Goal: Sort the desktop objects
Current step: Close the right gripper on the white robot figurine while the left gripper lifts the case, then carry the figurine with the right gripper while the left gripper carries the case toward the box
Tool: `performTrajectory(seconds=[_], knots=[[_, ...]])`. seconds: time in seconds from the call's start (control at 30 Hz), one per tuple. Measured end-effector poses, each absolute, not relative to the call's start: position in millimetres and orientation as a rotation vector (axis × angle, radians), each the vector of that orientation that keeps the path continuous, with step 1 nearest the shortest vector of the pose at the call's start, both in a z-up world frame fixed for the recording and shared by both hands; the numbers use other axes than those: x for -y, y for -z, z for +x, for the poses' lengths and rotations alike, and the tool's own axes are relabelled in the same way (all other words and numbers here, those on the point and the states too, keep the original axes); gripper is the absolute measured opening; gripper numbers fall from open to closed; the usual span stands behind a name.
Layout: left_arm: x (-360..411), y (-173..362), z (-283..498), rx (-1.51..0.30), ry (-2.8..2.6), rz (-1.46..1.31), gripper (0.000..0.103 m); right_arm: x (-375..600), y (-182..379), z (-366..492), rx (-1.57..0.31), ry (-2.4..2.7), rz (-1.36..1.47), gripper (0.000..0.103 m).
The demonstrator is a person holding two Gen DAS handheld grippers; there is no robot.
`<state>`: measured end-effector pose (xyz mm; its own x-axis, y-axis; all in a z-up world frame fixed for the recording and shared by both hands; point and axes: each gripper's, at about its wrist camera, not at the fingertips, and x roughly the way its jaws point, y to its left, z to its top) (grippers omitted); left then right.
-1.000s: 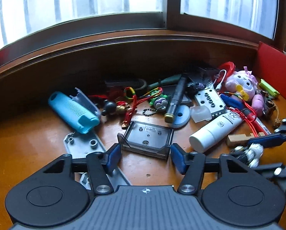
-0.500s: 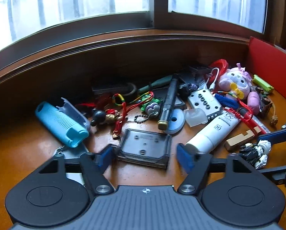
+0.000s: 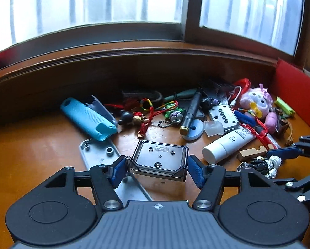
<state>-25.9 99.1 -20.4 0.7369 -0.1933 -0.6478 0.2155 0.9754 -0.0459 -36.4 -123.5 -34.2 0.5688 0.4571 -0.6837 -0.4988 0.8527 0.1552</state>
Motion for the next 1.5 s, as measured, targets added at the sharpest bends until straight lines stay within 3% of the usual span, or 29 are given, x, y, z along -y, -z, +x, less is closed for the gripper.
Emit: performTrajectory(seconds=[0.1, 0.17, 0.33, 0.4, 1.5], knots=[[-100, 14, -30, -0.692, 0.222, 0.025, 0.063, 120, 35, -38, -0.773, -0.553, -0.087, 0.068], [-100, 10, -34, -0.68, 0.223, 0.024, 0.063, 117, 35, -40, -0.762, -0.549, -0.118, 0.057], [-94, 2, -44, -0.667, 0.229, 0.038, 0.063, 117, 35, -45, -0.752, -0.549, -0.117, 0.056], [-92, 0, -48, -0.669, 0.234, 0.041, 0.063, 119, 35, -47, -0.747, -0.546, -0.102, 0.047], [-15, -34, -68, -0.635, 0.24, 0.039, 0.063, 219, -32, -72, -0.564, -0.494, 0.033, 0.047]])
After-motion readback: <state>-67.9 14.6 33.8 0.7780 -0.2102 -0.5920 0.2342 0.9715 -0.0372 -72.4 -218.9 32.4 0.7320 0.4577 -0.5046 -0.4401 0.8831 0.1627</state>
